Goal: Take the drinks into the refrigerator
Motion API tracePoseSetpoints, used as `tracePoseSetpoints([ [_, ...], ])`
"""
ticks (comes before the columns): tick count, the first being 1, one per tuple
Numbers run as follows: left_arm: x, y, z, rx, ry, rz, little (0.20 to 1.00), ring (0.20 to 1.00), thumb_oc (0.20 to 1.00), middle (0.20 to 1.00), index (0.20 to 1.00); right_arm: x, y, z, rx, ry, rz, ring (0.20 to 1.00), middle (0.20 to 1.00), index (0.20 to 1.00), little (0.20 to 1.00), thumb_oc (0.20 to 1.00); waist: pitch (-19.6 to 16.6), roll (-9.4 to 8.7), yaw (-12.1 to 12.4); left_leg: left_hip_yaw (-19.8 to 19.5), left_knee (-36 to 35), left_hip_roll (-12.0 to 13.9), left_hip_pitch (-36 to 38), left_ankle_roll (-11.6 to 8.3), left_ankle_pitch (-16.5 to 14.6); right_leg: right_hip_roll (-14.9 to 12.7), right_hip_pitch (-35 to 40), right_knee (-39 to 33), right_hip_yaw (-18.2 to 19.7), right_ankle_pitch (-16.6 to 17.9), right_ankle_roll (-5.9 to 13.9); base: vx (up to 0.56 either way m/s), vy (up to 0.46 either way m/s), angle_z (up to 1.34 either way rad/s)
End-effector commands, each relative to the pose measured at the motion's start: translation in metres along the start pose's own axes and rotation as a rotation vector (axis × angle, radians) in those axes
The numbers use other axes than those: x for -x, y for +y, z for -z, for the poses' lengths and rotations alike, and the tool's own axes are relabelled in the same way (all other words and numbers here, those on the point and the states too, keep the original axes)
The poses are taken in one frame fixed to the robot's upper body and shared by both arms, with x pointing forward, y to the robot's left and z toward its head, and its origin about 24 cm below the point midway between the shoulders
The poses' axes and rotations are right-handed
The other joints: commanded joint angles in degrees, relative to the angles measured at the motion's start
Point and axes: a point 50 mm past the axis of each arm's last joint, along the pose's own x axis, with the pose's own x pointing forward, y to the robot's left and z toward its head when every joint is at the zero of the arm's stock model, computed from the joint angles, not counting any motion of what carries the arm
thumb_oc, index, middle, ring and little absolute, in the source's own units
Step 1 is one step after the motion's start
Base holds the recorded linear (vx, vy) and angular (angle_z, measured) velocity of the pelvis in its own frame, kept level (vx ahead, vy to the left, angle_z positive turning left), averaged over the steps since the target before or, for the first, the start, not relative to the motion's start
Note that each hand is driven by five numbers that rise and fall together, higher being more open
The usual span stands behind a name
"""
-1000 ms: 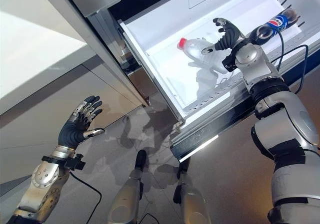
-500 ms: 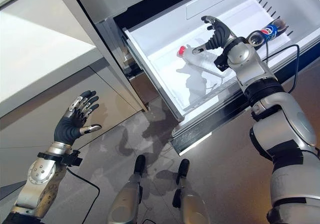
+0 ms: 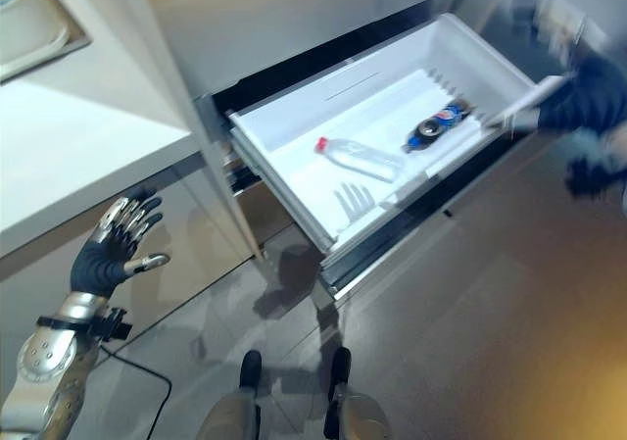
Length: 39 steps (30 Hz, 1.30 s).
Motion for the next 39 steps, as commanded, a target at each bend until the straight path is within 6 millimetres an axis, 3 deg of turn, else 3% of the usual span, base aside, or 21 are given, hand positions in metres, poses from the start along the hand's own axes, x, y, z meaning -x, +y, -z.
tracePoseSetpoints([
  [1,0.003,-0.003,-0.014,-0.035,-0.094,0.014,1.000,1.000,1.000,1.000,1.000,0.018,0.020,0.026,-0.010,0.080,0.016,1.000,1.000,1.000,1.000,1.000,-4.67,1.52,-1.50,1.09,3.67,-4.11,0.11,4.91,-6.71,0.79,0.17,4.88,0.24,-6.53,1.10,0.04,0.039,-0.28],
  [3,0.004,-0.002,-0.015,-0.040,-0.097,0.005,1.000,1.000,1.000,1.000,1.000,0.025,0.027,0.033,-0.027,0.107,0.013,1.000,1.000,1.000,1.000,1.000,-4.91,1.72,-1.61,1.34,3.40,-4.06,0.36,5.02,-6.73,0.81,0.10,4.89,0.54,-6.51,1.15,0.03,0.025,-0.30],
  [5,0.007,-0.003,-0.014,-0.038,-0.109,-0.016,1.000,1.000,1.000,1.000,1.000,0.048,0.068,0.063,-0.116,0.252,-0.011,1.000,1.000,1.000,1.000,1.000,-5.30,2.23,-2.04,1.60,2.87,-4.14,0.77,5.25,-6.75,0.83,-0.11,5.01,1.06,-6.64,1.14,0.03,0.021,-0.22],
  [7,0.007,-0.002,-0.014,-0.046,-0.111,-0.023,1.000,1.000,1.000,1.000,1.000,0.054,0.085,0.071,-0.060,0.300,-0.077,0.558,0.558,0.558,0.558,0.558,-5.30,2.43,-2.12,1.65,2.80,-4.01,0.92,5.25,-6.80,0.79,-0.19,5.32,1.21,-6.87,1.10,0.02,0.010,-0.10],
  [8,0.007,-0.002,-0.015,-0.046,-0.111,-0.024,1.000,1.000,1.000,1.000,1.000,0.054,0.085,0.071,-0.060,0.300,-0.077,0.539,0.539,0.539,0.539,0.539,-5.30,2.42,-2.14,1.65,2.80,-4.01,0.93,5.25,-6.80,0.79,-0.19,5.33,1.21,-6.88,1.10,0.01,0.007,-0.04],
  [9,0.006,-0.005,-0.015,-0.044,-0.124,-0.018,1.000,1.000,1.000,1.000,1.000,0.060,0.111,0.083,-0.073,0.368,-0.166,0.222,0.222,0.222,0.222,0.222,-5.11,2.73,-1.83,1.58,2.86,-4.08,1.09,5.27,-6.80,0.78,-0.21,5.63,1.34,-7.10,0.97,0.00,0.000,0.00],
  [10,0.005,-0.006,-0.015,-0.040,-0.127,-0.019,1.000,1.000,1.000,1.000,1.000,0.060,0.121,0.086,-0.083,0.387,-0.192,0.200,0.200,0.200,0.200,0.200,-5.03,2.77,-1.76,1.54,2.90,-4.10,1.16,5.26,-6.82,0.77,-0.21,5.75,1.36,-7.19,0.95,0.00,0.000,0.00],
  [12,0.002,-0.009,-0.015,-0.026,-0.141,-0.019,1.000,1.000,1.000,1.000,1.000,0.058,0.151,0.092,-0.099,0.413,-0.288,0.200,0.200,0.200,0.200,0.200,-4.70,2.88,-1.38,1.43,3.04,-4.09,1.28,5.23,-6.89,0.72,-0.15,6.11,1.35,-7.40,0.90,0.00,0.000,0.00],
  [18,-0.007,-0.021,-0.020,0.009,-0.189,0.009,1.000,1.000,1.000,1.000,1.000,0.041,0.203,0.091,-0.048,0.402,-0.455,0.200,0.200,0.200,0.200,0.200,-4.10,3.82,0.33,0.39,2.96,-4.27,1.55,5.08,-6.48,0.57,0.42,6.53,0.58,-7.97,0.63,0.00,-0.012,0.04],
  [22,-0.010,-0.026,-0.024,0.017,-0.213,0.035,1.000,1.000,1.000,1.000,1.000,0.026,0.222,0.084,-0.011,0.355,-0.517,0.200,0.200,0.200,0.200,0.200,-3.74,4.22,1.01,-0.45,2.62,-4.31,1.71,4.92,-6.09,0.44,0.82,6.47,-0.20,-8.22,0.55,0.00,-0.025,0.17],
  [26,-0.013,-0.037,-0.027,0.053,-0.232,0.089,1.000,1.000,1.000,1.000,1.000,-0.008,0.239,0.060,0.098,0.207,-0.599,0.200,0.200,0.200,0.200,0.200,-3.61,4.88,2.77,-1.47,2.49,-4.58,1.67,4.86,-5.70,0.20,1.18,6.38,-1.23,-8.33,0.41,0.00,-0.022,0.17],
  [29,-0.013,-0.038,-0.028,0.065,-0.237,0.098,1.000,1.000,1.000,1.000,1.000,-0.024,0.240,0.052,0.119,0.170,-0.580,0.200,0.200,0.200,0.200,0.200,-3.41,5.02,3.18,-1.98,2.51,-4.73,1.57,4.83,-5.53,0.06,1.34,6.30,-1.66,-8.32,0.37,0.00,-0.015,0.13],
  [30,-0.014,-0.041,-0.030,0.077,-0.246,0.113,1.000,1.000,1.000,1.000,1.000,-0.042,0.241,0.038,0.132,0.105,-0.566,0.200,0.200,0.200,0.200,0.200,-3.27,5.15,4.12,-2.25,2.51,-4.81,1.30,4.76,-5.33,-0.06,1.24,6.33,-2.05,-8.31,0.32,-0.01,-0.021,0.08],
  [32,-0.015,-0.042,-0.032,0.084,-0.251,0.123,1.000,1.000,1.000,1.000,1.000,-0.059,0.237,0.025,0.139,0.051,-0.534,0.200,0.200,0.200,0.200,0.200,-2.95,5.17,4.77,-2.67,2.59,-4.87,1.00,4.69,-5.13,-0.17,1.11,6.54,-2.63,-8.37,0.28,-0.01,-0.028,0.12],
  [36,-0.017,-0.042,-0.034,0.092,-0.257,0.132,1.000,1.000,1.000,1.000,1.000,-0.097,0.219,-0.012,0.140,-0.086,-0.432,0.200,0.200,0.200,0.200,0.200,-2.03,5.26,6.62,-3.80,2.97,-5.01,-0.08,4.48,-4.65,-0.38,0.41,7.47,-3.89,-8.65,0.16,-0.02,-0.033,0.16],
  [39,-0.019,-0.039,-0.036,0.094,-0.269,0.126,1.000,1.000,1.000,1.000,1.000,-0.128,0.190,-0.035,0.176,-0.158,-0.314,0.200,0.200,0.200,0.200,0.200,-1.28,5.33,8.18,-5.06,3.37,-5.29,-1.57,4.19,-4.12,-0.69,-0.38,8.10,-5.31,-8.89,0.04,-0.03,-0.054,0.14],
])
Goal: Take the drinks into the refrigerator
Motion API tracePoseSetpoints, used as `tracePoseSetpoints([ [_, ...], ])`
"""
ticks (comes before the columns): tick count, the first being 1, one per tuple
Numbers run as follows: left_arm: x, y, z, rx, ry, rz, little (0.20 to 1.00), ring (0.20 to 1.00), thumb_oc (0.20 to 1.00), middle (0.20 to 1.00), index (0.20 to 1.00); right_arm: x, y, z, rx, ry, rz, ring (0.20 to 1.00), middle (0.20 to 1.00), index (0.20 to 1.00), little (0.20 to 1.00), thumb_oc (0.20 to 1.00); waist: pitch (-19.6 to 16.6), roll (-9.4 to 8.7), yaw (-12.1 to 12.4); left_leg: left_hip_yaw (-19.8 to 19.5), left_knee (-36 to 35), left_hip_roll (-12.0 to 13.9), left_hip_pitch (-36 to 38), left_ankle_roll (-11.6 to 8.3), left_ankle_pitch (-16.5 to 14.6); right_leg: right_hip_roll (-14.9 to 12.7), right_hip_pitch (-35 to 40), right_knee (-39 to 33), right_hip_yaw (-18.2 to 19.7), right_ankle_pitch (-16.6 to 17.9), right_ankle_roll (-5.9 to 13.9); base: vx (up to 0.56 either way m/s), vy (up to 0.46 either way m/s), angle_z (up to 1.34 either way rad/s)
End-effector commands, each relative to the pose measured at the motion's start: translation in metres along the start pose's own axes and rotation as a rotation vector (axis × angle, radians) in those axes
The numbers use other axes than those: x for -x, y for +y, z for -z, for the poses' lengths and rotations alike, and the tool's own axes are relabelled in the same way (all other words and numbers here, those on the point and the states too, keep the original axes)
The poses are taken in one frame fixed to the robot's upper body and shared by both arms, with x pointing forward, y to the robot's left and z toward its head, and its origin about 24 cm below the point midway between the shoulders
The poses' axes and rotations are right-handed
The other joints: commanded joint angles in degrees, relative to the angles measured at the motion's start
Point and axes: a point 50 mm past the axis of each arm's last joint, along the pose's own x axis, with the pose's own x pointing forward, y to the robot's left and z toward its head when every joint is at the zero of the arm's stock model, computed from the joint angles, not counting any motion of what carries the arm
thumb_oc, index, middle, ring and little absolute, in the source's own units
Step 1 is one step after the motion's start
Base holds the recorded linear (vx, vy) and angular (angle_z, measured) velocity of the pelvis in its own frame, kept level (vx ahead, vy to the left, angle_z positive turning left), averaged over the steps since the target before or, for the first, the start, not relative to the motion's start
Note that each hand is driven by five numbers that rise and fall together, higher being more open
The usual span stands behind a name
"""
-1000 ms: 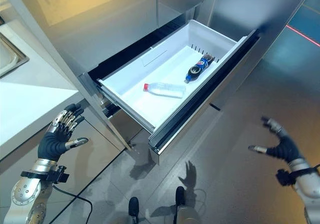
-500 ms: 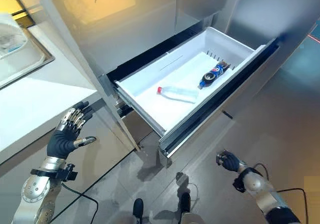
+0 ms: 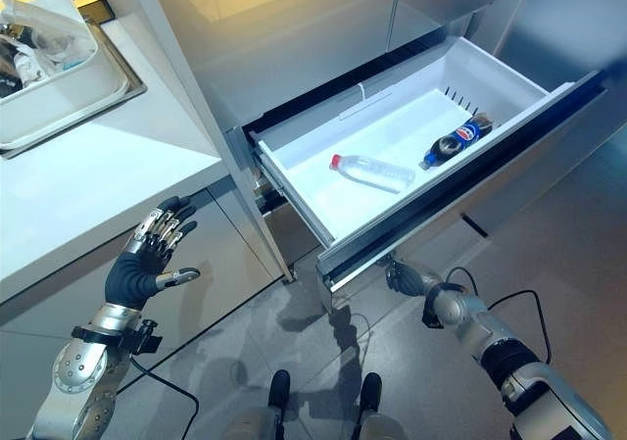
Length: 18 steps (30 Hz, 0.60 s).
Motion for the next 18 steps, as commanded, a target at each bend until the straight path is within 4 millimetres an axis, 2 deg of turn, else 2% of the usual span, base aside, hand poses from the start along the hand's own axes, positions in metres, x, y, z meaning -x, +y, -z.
tracePoseSetpoints([
  [1,-0.010,-0.001,-0.033,-0.019,-0.166,0.049,1.000,1.000,1.000,1.000,1.000,-0.025,-0.122,-0.085,0.065,-0.301,0.398,0.200,0.200,0.200,0.200,0.200,0.96,-2.10,4.18,-0.45,4.02,-5.44,0.13,4.99,-5.77,-1.01,-1.82,10.23,-0.64,-9.53,0.18,-0.01,-0.061,0.17],
  [2,-0.010,0.000,-0.033,-0.017,-0.167,0.050,1.000,1.000,1.000,1.000,1.000,-0.023,-0.143,-0.092,0.092,-0.314,0.456,0.200,0.200,0.200,0.200,0.200,1.32,-1.98,4.88,-0.93,4.14,-5.36,-0.03,4.82,-5.81,-1.06,-2.03,10.95,-1.24,-10.04,0.03,-0.01,-0.062,0.29],
  [5,-0.016,0.001,-0.035,-0.023,-0.177,0.062,1.000,1.000,1.000,1.000,1.000,-0.013,-0.188,-0.113,0.139,-0.362,0.586,0.200,0.200,0.200,0.200,0.200,1.75,-1.93,6.21,-2.68,4.35,-5.49,-1.52,4.58,-5.14,-1.37,-2.94,12.45,-3.08,-10.72,-0.32,0.00,-0.080,0.40],
  [9,-0.020,0.002,-0.034,-0.018,-0.183,0.062,1.000,1.000,1.000,1.000,1.000,0.003,-0.235,-0.141,0.175,-0.434,0.721,0.200,0.200,0.200,0.200,0.200,1.62,-1.93,7.56,-4.46,4.08,-5.53,-2.49,4.41,-4.41,-1.82,-3.70,13.36,-5.14,-11.31,-0.44,0.01,-0.062,0.36],
  [10,-0.021,0.002,-0.034,-0.018,-0.185,0.062,1.000,1.000,1.000,1.000,1.000,0.004,-0.236,-0.142,0.177,-0.434,0.722,0.200,0.200,0.200,0.200,0.200,1.54,-1.89,7.40,-4.61,4.02,-5.63,-2.79,4.46,-4.08,-1.90,-3.88,13.18,-5.30,-10.99,-0.40,0.02,-0.041,0.22],
  [12,-0.023,0.001,-0.034,-0.008,-0.196,0.068,1.000,1.000,1.000,1.000,1.000,0.018,-0.258,-0.162,0.220,-0.505,0.787,0.200,0.200,0.200,0.200,0.200,1.32,-1.88,8.25,-5.10,3.79,-5.64,-2.53,4.30,-4.10,-1.86,-3.24,13.08,-6.10,-11.50,-0.53,0.03,-0.049,0.25],
  [15,-0.025,0.001,-0.035,0.020,-0.225,0.046,1.000,1.000,1.000,1.000,1.000,0.024,-0.259,-0.177,0.200,-0.585,0.825,0.200,0.200,0.200,0.200,0.200,1.06,-1.85,8.35,-5.46,3.69,-5.71,-2.70,4.42,-3.73,-1.97,-3.04,12.35,-6.49,-11.05,-0.39,0.02,-0.018,0.16],
  [18,-0.028,-0.001,-0.033,0.037,-0.234,0.033,1.000,1.000,1.000,1.000,1.000,0.022,-0.244,-0.188,0.163,-0.660,0.777,0.200,0.200,0.200,0.200,0.200,1.09,-1.82,8.13,-5.23,3.58,-5.81,-2.28,4.65,-3.91,-1.90,-2.56,11.86,-6.14,-10.93,-0.38,0.01,0.019,0.39],
])
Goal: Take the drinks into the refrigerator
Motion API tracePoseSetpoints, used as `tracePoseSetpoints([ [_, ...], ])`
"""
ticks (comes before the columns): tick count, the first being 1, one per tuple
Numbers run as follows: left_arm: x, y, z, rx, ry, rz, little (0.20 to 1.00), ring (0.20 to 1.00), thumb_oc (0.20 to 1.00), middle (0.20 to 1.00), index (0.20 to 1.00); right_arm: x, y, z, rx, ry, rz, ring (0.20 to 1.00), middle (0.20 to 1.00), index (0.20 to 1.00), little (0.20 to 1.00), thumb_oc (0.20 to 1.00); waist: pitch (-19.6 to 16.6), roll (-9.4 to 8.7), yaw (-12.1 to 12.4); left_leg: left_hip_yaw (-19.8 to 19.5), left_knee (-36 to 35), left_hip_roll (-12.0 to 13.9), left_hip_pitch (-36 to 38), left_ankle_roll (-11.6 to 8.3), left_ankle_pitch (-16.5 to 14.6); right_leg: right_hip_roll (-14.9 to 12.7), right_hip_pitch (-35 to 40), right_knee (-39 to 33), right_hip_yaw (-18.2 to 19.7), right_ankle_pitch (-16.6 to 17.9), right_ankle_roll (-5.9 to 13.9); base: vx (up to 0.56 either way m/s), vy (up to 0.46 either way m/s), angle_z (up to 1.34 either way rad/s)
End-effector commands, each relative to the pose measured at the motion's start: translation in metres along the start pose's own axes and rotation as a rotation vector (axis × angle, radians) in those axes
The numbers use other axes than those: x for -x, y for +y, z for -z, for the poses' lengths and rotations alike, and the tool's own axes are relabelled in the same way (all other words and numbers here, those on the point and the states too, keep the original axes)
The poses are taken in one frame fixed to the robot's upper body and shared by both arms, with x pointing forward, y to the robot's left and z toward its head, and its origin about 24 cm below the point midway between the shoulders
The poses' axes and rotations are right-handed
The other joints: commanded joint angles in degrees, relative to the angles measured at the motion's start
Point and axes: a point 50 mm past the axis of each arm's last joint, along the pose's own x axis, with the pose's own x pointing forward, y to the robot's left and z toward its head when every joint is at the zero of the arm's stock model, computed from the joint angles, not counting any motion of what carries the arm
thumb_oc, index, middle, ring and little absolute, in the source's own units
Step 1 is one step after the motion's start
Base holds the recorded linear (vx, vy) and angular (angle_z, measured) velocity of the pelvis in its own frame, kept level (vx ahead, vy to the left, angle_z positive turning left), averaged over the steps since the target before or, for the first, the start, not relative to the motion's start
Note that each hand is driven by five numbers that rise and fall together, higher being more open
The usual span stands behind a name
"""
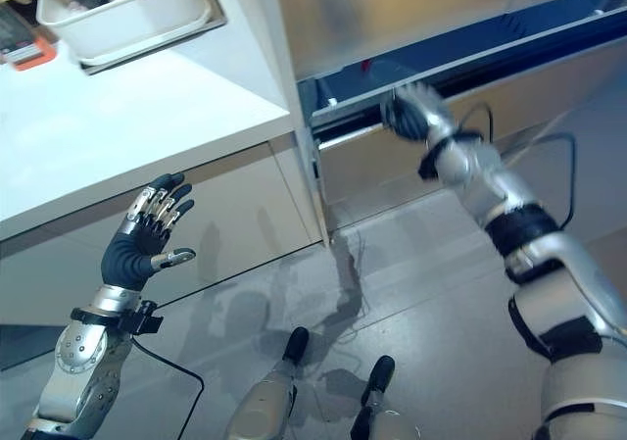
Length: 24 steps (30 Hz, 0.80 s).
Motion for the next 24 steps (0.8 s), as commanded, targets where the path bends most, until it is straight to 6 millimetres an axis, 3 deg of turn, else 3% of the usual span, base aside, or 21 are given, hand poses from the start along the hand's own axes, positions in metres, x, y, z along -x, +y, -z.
tracePoseSetpoints([
  [1,-0.008,0.000,-0.021,-0.004,-0.131,0.026,1.000,1.000,1.000,1.000,1.000,-0.014,-0.002,-0.043,-0.068,-0.187,0.024,0.200,0.200,0.200,0.200,0.200,-1.98,-4.97,1.12,3.90,2.05,-5.80,3.92,6.41,-6.43,-2.76,-1.82,10.20,2.29,-8.91,0.79,-0.01,0.033,0.34],
  [4,-0.006,0.002,-0.021,-0.017,-0.123,0.003,1.000,1.000,1.000,1.000,1.000,0.007,0.022,-0.034,-0.188,-0.143,0.005,0.200,0.200,0.200,0.200,0.200,-1.63,-4.92,0.19,4.56,2.65,-5.98,4.24,6.69,-6.95,-2.81,-1.31,9.91,2.74,-8.66,0.87,-0.02,0.044,0.13],
  [8,-0.003,0.003,-0.017,-0.041,-0.114,-0.037,1.000,1.000,1.000,1.000,1.000,0.058,0.078,-0.020,-0.380,-0.022,-0.052,0.200,0.200,0.200,0.200,0.200,-1.20,-4.77,-1.52,5.38,2.74,-5.95,4.40,6.98,-7.24,-2.82,-1.11,9.45,3.51,-8.32,1.05,-0.03,0.041,-0.16],
  [9,-0.003,0.002,-0.017,-0.042,-0.111,-0.036,1.000,1.000,1.000,1.000,1.000,0.059,0.078,-0.019,-0.381,-0.019,-0.053,0.200,0.200,0.200,0.200,0.200,-1.34,-4.83,-1.42,5.37,2.72,-5.95,4.44,6.98,-7.25,-2.82,-1.06,9.41,3.50,-8.32,1.05,-0.02,0.034,-0.21],
  [10,0.001,0.002,-0.013,-0.051,-0.096,-0.055,1.000,1.000,1.000,1.000,1.000,0.091,0.101,-0.009,-0.464,0.079,-0.069,0.200,0.200,0.200,0.200,0.200,-1.32,-4.71,-2.52,5.55,2.58,-5.94,4.55,7.04,-7.29,-2.79,-0.77,9.01,3.56,-8.23,1.14,-0.01,0.027,-0.10],
  [15,0.009,0.003,-0.004,-0.074,-0.061,-0.093,1.000,1.000,1.000,1.000,1.000,0.180,0.147,0.025,-0.597,0.410,-0.108,0.200,0.200,0.200,0.200,0.200,-1.84,-5.05,-5.35,6.30,2.58,-5.92,5.03,7.06,-7.68,-2.81,-0.10,8.00,3.98,-7.80,1.35,-0.02,0.038,-0.05],
  [16,0.012,0.004,-0.001,-0.077,-0.044,-0.103,1.000,1.000,1.000,1.000,1.000,0.203,0.157,0.031,-0.633,0.499,-0.126,1.000,1.000,1.000,1.000,1.000,-1.91,-5.14,-5.86,6.72,2.67,-5.72,5.55,6.97,-8.16,-2.68,0.30,7.95,4.28,-7.95,1.37,-0.01,0.037,-0.12],
  [21,0.024,0.009,0.013,-0.146,0.048,-0.110,1.000,1.000,1.000,1.000,1.000,0.291,0.186,0.041,-0.746,0.834,-0.169,1.000,1.000,1.000,1.000,1.000,-3.32,-5.57,-8.53,7.65,2.35,-5.53,6.24,6.92,-8.20,-2.64,1.02,7.00,4.93,-7.30,1.64,0.01,0.026,-0.19],
  [24,0.036,0.012,0.034,-0.166,0.155,-0.128,1.000,1.000,1.000,1.000,1.000,0.337,0.197,0.045,-0.742,1.022,-0.205,1.000,1.000,1.000,1.000,1.000,-4.36,-5.56,-9.64,7.88,1.79,-5.34,7.07,6.90,-8.24,-2.53,1.76,6.39,5.16,-7.11,1.84,0.01,0.031,-0.12],
])
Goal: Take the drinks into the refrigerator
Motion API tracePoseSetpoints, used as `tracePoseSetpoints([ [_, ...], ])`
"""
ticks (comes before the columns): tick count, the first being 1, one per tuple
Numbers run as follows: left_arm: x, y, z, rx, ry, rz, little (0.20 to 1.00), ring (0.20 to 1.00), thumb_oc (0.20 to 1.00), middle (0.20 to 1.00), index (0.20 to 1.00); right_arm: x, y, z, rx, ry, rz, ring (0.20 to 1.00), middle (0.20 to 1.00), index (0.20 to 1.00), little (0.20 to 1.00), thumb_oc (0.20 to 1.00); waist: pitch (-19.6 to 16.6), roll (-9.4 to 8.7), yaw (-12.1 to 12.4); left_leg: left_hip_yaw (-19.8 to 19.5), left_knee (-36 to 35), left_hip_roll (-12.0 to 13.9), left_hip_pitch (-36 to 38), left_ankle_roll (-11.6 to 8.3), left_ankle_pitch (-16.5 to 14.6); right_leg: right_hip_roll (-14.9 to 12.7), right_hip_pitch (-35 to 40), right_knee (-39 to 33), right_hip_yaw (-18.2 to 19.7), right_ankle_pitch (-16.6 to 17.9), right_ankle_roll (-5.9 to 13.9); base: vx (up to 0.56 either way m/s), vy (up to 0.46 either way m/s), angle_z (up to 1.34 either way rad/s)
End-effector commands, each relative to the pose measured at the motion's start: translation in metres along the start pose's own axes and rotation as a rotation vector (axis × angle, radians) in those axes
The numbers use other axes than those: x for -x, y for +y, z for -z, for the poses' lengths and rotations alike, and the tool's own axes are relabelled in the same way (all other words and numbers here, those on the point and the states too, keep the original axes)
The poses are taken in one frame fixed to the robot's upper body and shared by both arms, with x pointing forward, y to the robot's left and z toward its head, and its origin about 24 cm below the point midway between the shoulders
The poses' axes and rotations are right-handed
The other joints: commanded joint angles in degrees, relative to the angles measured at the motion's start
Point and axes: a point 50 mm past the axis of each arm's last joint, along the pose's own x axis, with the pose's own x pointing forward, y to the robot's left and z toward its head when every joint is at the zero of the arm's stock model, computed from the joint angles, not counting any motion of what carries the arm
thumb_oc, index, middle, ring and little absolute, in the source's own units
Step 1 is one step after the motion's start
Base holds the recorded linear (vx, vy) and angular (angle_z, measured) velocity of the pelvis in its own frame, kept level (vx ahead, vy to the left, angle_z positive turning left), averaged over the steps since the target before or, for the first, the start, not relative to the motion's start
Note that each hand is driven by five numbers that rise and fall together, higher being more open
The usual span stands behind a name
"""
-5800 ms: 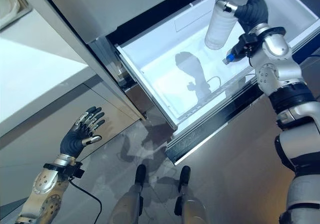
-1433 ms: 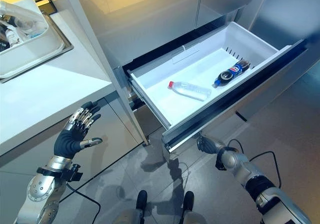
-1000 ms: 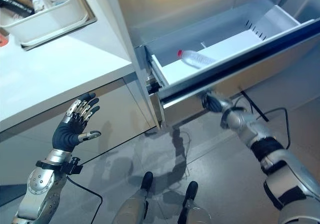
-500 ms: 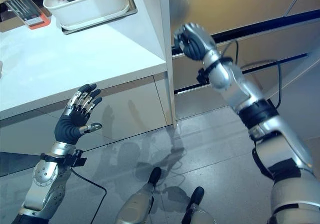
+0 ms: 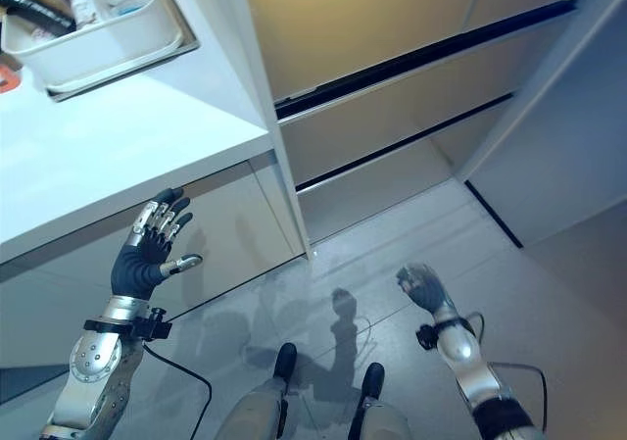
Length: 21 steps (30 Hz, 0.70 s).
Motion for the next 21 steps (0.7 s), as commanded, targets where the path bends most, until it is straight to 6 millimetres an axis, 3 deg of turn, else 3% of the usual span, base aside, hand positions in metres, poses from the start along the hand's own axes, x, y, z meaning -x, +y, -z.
tracePoseSetpoints([
  [1,0.012,0.009,0.016,-0.071,0.056,-0.041,1.000,1.000,1.000,1.000,1.000,0.002,-0.003,0.012,-0.038,0.038,0.020,1.000,1.000,1.000,1.000,1.000,-4.57,-1.72,-1.15,1.68,3.38,-4.25,1.87,4.84,-7.60,-0.53,-0.28,5.22,-0.45,-5.95,-0.06,0.01,0.030,0.02],
  [5,0.035,0.012,0.062,-0.121,0.288,-0.054,1.000,1.000,1.000,1.000,1.000,0.029,-0.003,0.059,-0.081,0.256,0.053,1.000,1.000,1.000,1.000,1.000,-5.85,-1.72,-2.20,2.15,2.26,-4.03,3.08,4.72,-7.40,-0.42,0.99,4.00,-0.41,-5.45,0.19,0.01,0.015,-0.04],
  [6,0.046,0.013,0.076,-0.151,0.370,-0.047,1.000,1.000,1.000,1.000,1.000,0.034,-0.004,0.066,-0.070,0.287,0.055,1.000,1.000,1.000,1.000,1.000,-6.20,-1.68,-2.42,2.30,2.03,-4.02,3.38,4.69,-7.36,-0.41,1.24,3.68,-0.35,-5.25,0.26,0.00,0.000,0.00],
  [7,0.046,0.013,0.076,-0.151,0.370,-0.047,1.000,1.000,1.000,1.000,1.000,0.034,-0.004,0.066,-0.070,0.287,0.055,1.000,1.000,1.000,1.000,1.000,-6.19,-1.68,-2.41,2.30,2.02,-4.02,3.40,4.69,-7.35,-0.41,1.25,3.67,-0.35,-5.24,0.26,0.01,0.020,-0.04],
  [9,0.080,0.011,0.114,-0.164,0.606,-0.053,1.000,1.000,1.000,1.000,1.000,0.048,-0.002,0.087,-0.126,0.413,0.096,1.000,1.000,1.000,1.000,1.000,-7.32,-1.59,-3.16,3.07,1.26,-3.87,4.34,4.75,-7.36,-0.27,1.78,2.83,0.04,-4.80,0.47,0.02,0.027,-0.09],
  [11,0.102,0.010,0.135,-0.137,0.746,-0.093,1.000,1.000,1.000,1.000,1.000,0.052,0.001,0.096,-0.124,0.471,0.088,1.000,1.000,1.000,1.000,1.000,-7.83,-1.55,-3.15,3.60,0.89,-3.76,5.05,4.82,-7.38,-0.12,2.28,2.27,0.58,-4.54,0.55,0.02,0.011,-0.20],
  [14,0.163,0.005,0.172,-0.097,1.124,-0.202,1.000,1.000,1.000,1.000,1.000,0.055,0.008,0.102,-0.151,0.532,0.065,1.000,1.000,1.000,1.000,1.000,-8.72,-1.70,-3.51,4.33,0.15,-3.54,5.88,4.90,-7.17,0.21,2.53,1.94,1.10,-4.26,0.47,0.01,0.001,-0.15],
  [18,0.227,-0.012,0.184,-0.049,1.500,-0.220,1.000,1.000,1.000,1.000,1.000,0.068,0.018,0.117,-0.174,0.654,0.038,1.000,1.000,1.000,1.000,1.000,-10.37,-2.04,-4.04,5.11,-0.48,-3.20,7.62,4.93,-7.63,0.62,3.73,2.00,1.45,-4.68,0.16,0.06,-0.005,-0.05],
  [21,0.236,-0.018,0.185,-0.012,1.562,-0.247,1.000,1.000,1.000,1.000,1.000,0.069,0.019,0.119,-0.179,0.682,0.036,1.000,1.000,1.000,1.000,1.000,-11.21,-1.99,-4.20,5.53,-0.66,-3.07,8.65,5.05,-8.08,0.83,4.34,2.18,2.05,-4.97,0.00,0.07,0.004,-0.08],
])
